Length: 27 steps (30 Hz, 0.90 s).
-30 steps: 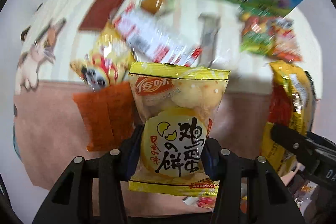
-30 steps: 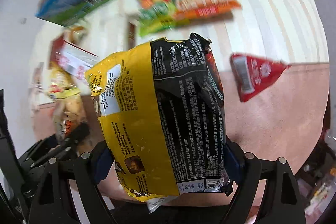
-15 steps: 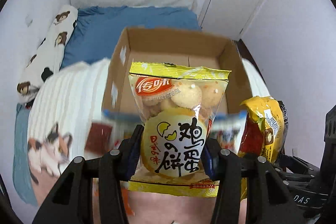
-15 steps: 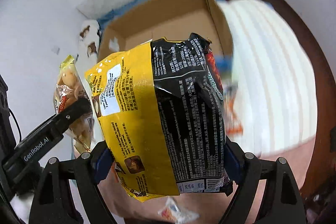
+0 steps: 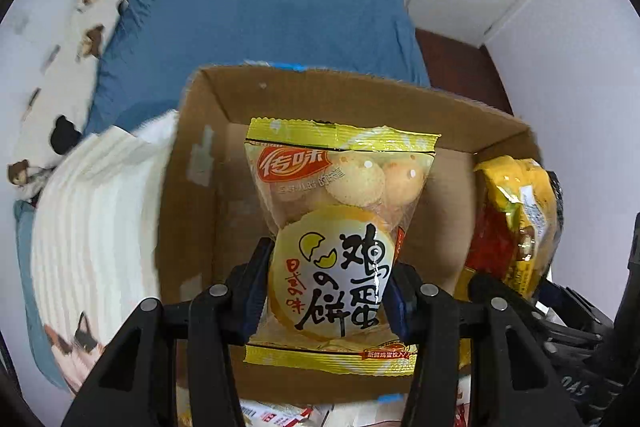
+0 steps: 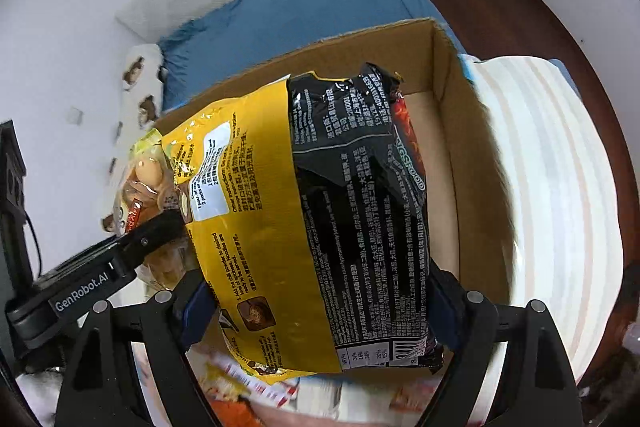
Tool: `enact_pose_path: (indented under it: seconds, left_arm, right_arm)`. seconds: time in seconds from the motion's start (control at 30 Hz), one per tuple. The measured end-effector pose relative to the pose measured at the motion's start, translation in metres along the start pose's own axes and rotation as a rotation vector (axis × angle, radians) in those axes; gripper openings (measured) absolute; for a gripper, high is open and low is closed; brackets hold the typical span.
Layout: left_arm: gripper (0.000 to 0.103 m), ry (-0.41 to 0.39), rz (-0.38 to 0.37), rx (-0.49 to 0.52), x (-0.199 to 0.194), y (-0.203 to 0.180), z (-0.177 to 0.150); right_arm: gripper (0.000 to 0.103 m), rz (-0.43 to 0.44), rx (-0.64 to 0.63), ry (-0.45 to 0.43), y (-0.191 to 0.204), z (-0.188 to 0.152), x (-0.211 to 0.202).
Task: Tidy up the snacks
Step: 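Carry both bags into the cardboard box and open both tools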
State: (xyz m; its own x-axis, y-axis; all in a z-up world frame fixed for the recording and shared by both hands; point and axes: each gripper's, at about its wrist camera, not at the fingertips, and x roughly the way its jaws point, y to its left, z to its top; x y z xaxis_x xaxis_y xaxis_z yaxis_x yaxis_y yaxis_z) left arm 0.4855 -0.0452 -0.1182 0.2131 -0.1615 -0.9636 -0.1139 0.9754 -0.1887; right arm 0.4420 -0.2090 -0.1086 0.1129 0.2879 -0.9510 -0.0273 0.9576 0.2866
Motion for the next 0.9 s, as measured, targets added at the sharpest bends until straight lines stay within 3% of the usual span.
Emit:
enact_pose_path:
  seconds: [0.27, 0.5, 0.57, 0.73, 0.77, 0.83, 0.9]
  left_arm:
    - [0.048, 0.135, -0.012, -0.044, 0.061, 0.011, 0.031]
    - [0.048, 0.187, 0.010, -0.052, 0.088, 0.014, 0.034]
    - [0.048, 0.198, 0.011, -0.058, 0.091, 0.010, 0.034]
    - [0.049, 0.219, 0.029, -0.047, 0.098, 0.004, 0.032]
    - [0.051, 0.216, 0.027, -0.048, 0.098, 0.004, 0.032]
    - [0.083, 0.242, -0.002, -0.052, 0.095, 0.005, 0.031]
    - [0.091, 0.230, -0.011, -0.057, 0.090, 0.006, 0.027]
  right_arm:
    - [0.089, -0.073, -0.015, 0.100, -0.005, 0.047, 0.068]
    - [0.089, -0.087, -0.003, 0.143, -0.005, 0.063, 0.095]
    - [0.089, -0.094, -0.014, 0.156, 0.000, 0.052, 0.095]
    - [0.092, -0.154, -0.035, 0.204, 0.002, 0.057, 0.115]
    - [0.096, -0.160, -0.038, 0.206, 0.005, 0.057, 0.117]
    - [0.100, -0.163, -0.051, 0.198, 0.007, 0.056, 0.114]
    - [0.100, -0.159, -0.063, 0.197, 0.008, 0.054, 0.113]
